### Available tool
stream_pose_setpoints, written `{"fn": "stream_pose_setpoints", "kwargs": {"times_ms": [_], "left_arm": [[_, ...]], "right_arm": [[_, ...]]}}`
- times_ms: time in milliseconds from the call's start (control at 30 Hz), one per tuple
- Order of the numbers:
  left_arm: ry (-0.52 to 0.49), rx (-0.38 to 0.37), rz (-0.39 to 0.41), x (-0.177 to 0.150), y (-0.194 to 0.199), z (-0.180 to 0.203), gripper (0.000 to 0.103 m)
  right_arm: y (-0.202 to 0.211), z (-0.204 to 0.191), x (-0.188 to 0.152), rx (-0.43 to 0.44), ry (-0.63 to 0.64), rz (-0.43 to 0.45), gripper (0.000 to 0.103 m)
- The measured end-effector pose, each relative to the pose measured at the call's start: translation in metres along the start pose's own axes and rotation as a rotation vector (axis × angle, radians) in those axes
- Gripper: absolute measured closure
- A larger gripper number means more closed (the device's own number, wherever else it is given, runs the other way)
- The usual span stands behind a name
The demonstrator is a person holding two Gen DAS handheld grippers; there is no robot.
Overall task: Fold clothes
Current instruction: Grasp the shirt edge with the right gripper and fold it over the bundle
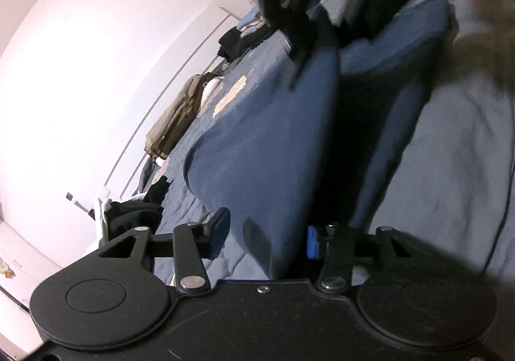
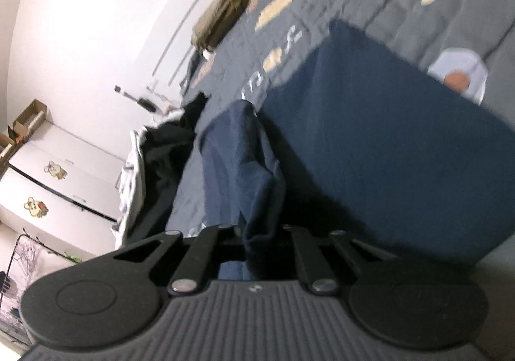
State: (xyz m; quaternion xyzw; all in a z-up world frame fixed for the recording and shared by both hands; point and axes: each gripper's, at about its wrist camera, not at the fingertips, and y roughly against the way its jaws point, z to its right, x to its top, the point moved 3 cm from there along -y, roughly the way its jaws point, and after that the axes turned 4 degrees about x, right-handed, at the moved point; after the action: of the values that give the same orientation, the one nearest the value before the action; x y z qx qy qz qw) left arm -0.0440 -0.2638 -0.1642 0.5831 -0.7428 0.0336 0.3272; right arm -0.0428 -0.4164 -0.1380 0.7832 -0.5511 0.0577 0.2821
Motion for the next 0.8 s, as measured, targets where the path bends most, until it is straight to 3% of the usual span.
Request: {"fn": "stream_pose_setpoints", "kwargs": {"times_ms": [300, 433, 533, 600, 767, 800], "left_arm": [[0.008, -0.021, 0.064, 0.022, 0.009, 0.009, 0.058], [-0.032, -0.044, 0.08, 0.029, 0.005, 0.02, 0.058], [-0.053, -0.053, 0.074, 0.03, 0.002, 0.026, 0.058], [-0.051, -0.055, 0.07, 0.031, 0.001, 0.026, 0.058], [-0.049, -0.059, 0.064, 0.029, -0.002, 0.024, 0.058], [-0.054, -0.063, 0.058, 0.029, -0.003, 0.026, 0.058]], "right_arm": [[0.055, 0.022, 0.036, -0.088, -0.012, 0.132, 0.097], [0.063, 0.048, 0.044, -0.153, -0.033, 0.139, 0.097], [0.067, 0.061, 0.049, -0.211, 0.021, 0.159, 0.097], [0.075, 0.07, 0.049, -0.207, -0.022, 0.168, 0.097], [0.083, 0.064, 0.048, -0.213, 0.055, 0.169, 0.097], [0.078, 0.07, 0.047, -0.236, 0.042, 0.128, 0.097]]}}
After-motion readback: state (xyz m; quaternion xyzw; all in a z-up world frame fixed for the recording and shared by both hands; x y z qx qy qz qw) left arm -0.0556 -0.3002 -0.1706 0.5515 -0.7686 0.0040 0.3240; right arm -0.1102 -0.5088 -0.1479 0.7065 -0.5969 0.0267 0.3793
